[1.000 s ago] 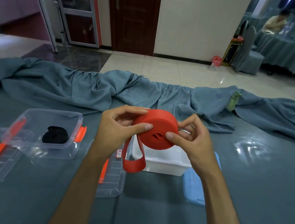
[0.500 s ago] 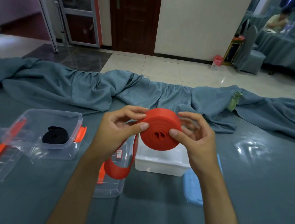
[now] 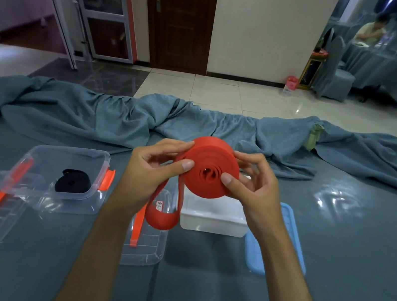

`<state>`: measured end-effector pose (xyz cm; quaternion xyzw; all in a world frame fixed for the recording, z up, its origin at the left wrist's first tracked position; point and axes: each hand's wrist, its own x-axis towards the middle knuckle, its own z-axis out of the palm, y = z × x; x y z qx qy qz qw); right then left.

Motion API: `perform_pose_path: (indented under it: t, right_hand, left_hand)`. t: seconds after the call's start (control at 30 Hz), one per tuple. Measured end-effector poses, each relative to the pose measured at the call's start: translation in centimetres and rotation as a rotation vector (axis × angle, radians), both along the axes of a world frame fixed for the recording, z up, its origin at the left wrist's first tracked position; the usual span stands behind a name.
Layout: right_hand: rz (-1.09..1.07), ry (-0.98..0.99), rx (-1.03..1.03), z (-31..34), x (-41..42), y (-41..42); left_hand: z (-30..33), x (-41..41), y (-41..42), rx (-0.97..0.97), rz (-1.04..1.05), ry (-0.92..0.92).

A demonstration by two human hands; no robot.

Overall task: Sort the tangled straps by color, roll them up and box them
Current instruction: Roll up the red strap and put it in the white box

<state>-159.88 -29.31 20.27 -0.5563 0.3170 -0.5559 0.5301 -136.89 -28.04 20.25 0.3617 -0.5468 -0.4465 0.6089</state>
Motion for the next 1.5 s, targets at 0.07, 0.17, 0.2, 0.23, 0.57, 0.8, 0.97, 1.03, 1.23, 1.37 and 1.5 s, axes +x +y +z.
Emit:
perform_pose_path:
  t: [0.07,0.17,0.2,0.23,0.57,0.8,0.97,1.03,1.23,1.37,1.5]
  right_hand:
    - [0.027,0.036,0.041,-0.1,0.2,0.1]
    - [0.006,0.055,0.051,-0.2,0.0,0.0]
    - [-0.009,0.035,0.034,-0.1,0.0,0.0]
    - [-0.028,0.014,0.016,-0.1,0.0,0.1]
    - [-0.023,0.037,-0.005,-0.3,-1.3,-0.4]
    - [0.004,0.054,0.062,-0.5,-1.1,-0.6]
    - [-0.062,-0.012,0.027,-0.3,-0.7,-0.5]
    - [-0.067,-0.040,0.043,-0.6,-0.5,-0.5]
    - [0.026,0.156,0.091,-1.6,-0.5,-1.1]
    - [0.001,0.106,0.055,-1.1,-0.4,-1.2]
    - [0.053,0.093,0.130,-1.5,-0.1,-1.3]
  left_hand:
    - [0.2,-0.3,0.0,-0.014,0.053,0.015]
    - [-0.3,-0.9,0.1,-0.006,0.097,0.049]
    - [-0.4,-1.0,0.0,-0.007,0.090,0.047]
    - [-0.4,-0.9,0.0,-0.012,0.074,0.030]
    - [0.1,-2.4,-0.3,-0.009,0.114,-0.035]
    - [0.1,-2.4,-0.1,0.005,0.057,-0.049]
    - [-0.5,-2.9,-0.1,0.025,0.035,0.011]
    - [-0.3,-2.6,-0.2,0.001,0.043,-0.021]
    - [-0.6,-1.9,-0.3,0.030,0.175,-0.037]
    - [-0.7,-2.1,0.2,0.018,0.183,-0.033]
    - [-0.4,-1.6,0.1,-0.029,0.166,-0.080]
